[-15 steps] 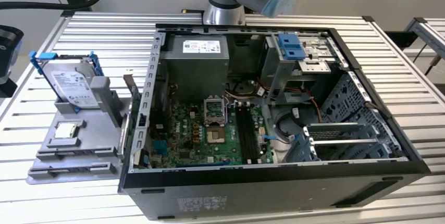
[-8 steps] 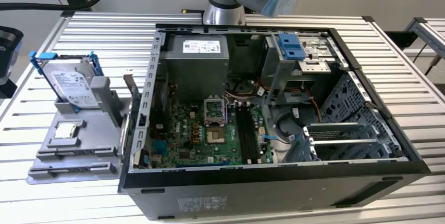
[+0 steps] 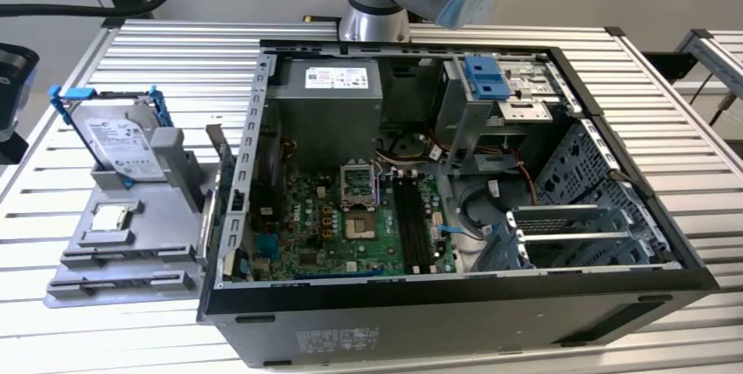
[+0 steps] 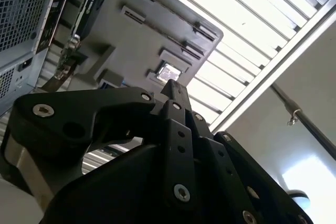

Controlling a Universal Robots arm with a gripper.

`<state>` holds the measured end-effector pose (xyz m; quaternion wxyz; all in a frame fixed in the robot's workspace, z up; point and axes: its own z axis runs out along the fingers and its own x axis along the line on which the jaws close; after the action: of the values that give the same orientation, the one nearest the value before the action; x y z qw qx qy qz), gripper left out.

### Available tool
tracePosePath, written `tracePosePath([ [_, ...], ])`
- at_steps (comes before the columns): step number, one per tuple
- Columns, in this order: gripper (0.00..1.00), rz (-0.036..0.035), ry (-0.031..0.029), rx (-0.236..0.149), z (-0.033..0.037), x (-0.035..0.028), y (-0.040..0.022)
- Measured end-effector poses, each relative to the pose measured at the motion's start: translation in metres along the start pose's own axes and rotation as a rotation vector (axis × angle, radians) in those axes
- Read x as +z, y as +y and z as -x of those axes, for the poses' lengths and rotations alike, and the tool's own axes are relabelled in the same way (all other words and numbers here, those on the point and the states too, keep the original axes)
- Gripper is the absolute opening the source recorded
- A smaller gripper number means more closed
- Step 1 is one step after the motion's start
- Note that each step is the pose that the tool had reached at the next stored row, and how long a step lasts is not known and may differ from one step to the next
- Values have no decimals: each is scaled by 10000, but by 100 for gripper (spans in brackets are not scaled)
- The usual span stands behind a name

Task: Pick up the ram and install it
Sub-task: 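Reach for the ram, then pick up the ram and move it above insertion slot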

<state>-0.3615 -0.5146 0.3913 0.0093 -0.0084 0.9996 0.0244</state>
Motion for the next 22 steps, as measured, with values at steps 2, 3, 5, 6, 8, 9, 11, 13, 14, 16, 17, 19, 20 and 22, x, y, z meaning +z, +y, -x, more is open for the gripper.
tracePosePath([
  [2,0,3,4,-98,0,0,0],
  [3,0,3,7,-147,0,0,0],
  [5,0,6,12,-257,0,0,0],
  [6,0,7,15,-318,0,0,0],
  [8,0,8,22,-435,0,-1,0],
  [9,0,9,24,-497,0,-1,0],
  [11,0,11,31,-634,0,-1,0],
  [13,0,14,37,-778,0,0,0],
  [14,0,15,41,-855,0,-1,0],
  [16,0,17,50,-1020,0,-1,0],
  [17,0,18,54,-1108,0,-2,0],
  [19,0,21,62,-1269,0,-1,0],
  [20,0,23,66,-1362,0,-1,0],
  [22,0,25,76,-1547,1,-2,0],
])
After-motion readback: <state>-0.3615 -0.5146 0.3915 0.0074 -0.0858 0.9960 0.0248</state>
